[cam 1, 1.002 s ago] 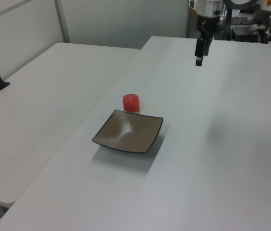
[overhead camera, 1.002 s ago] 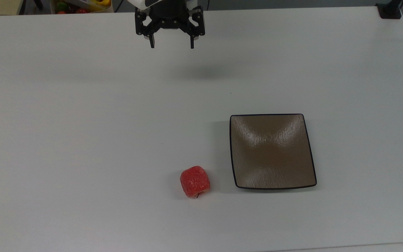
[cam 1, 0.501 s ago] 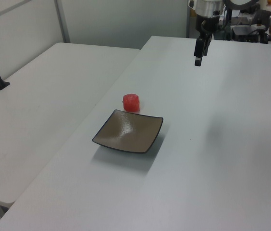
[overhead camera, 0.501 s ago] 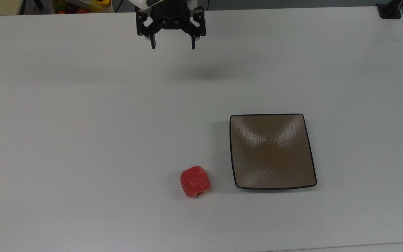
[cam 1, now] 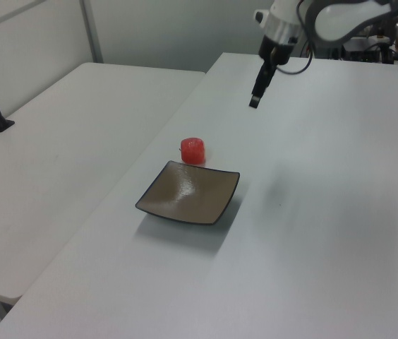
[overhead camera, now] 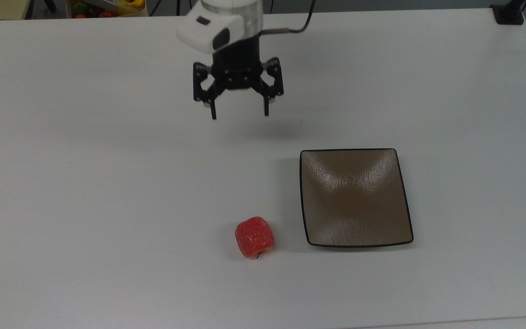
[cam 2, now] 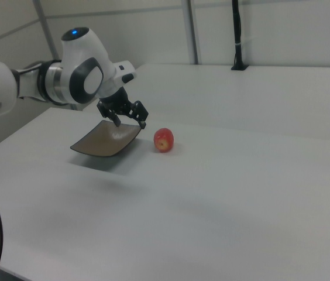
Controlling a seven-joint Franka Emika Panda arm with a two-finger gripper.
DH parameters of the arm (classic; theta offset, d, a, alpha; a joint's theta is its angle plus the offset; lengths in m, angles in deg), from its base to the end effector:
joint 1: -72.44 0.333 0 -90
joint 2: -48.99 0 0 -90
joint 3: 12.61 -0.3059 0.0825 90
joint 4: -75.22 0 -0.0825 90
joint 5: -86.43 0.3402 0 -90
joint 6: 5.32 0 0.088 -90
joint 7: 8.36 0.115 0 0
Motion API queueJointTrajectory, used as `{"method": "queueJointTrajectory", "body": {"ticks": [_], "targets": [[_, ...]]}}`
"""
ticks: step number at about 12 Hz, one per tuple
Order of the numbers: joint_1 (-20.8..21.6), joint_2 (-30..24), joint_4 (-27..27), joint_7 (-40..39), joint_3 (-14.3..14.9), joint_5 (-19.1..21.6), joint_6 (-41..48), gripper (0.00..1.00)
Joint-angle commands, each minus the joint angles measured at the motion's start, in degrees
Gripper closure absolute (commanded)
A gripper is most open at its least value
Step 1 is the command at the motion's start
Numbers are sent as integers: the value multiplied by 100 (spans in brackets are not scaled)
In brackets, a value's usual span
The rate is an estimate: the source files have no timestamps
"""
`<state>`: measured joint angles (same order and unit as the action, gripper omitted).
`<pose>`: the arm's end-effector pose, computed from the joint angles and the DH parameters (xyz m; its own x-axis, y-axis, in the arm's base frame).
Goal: Apples placed on a ceramic plate
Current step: 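Move the open gripper over the red apple and lower it, then close the gripper around the red apple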
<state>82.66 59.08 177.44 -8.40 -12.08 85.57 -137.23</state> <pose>0.5938 0.1013 0.4881 0.9267 0.1698 0.3354 0.1747 -0.9845 0.0157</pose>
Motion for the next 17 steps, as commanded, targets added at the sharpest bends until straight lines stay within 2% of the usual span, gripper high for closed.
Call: {"method": "queueJointTrajectory", "body": {"ticks": [1,4,7,9,11,14,16,17], "targets": [[200,992,-728,-189,87,-615,-650,0],[296,1828,-1291,-146,122,-889,-1475,0],[323,2811,-2177,-85,237,-1223,-1601,0],[297,3078,-2417,-5,246,-1539,-1715,0],[297,3481,-2819,4,254,-1610,-1724,0],[323,3737,-2874,-5,254,-1707,-1733,0],[323,3738,-2840,4,237,-2040,-1733,49],[323,3738,-2848,4,237,-2059,-1733,63]]}}
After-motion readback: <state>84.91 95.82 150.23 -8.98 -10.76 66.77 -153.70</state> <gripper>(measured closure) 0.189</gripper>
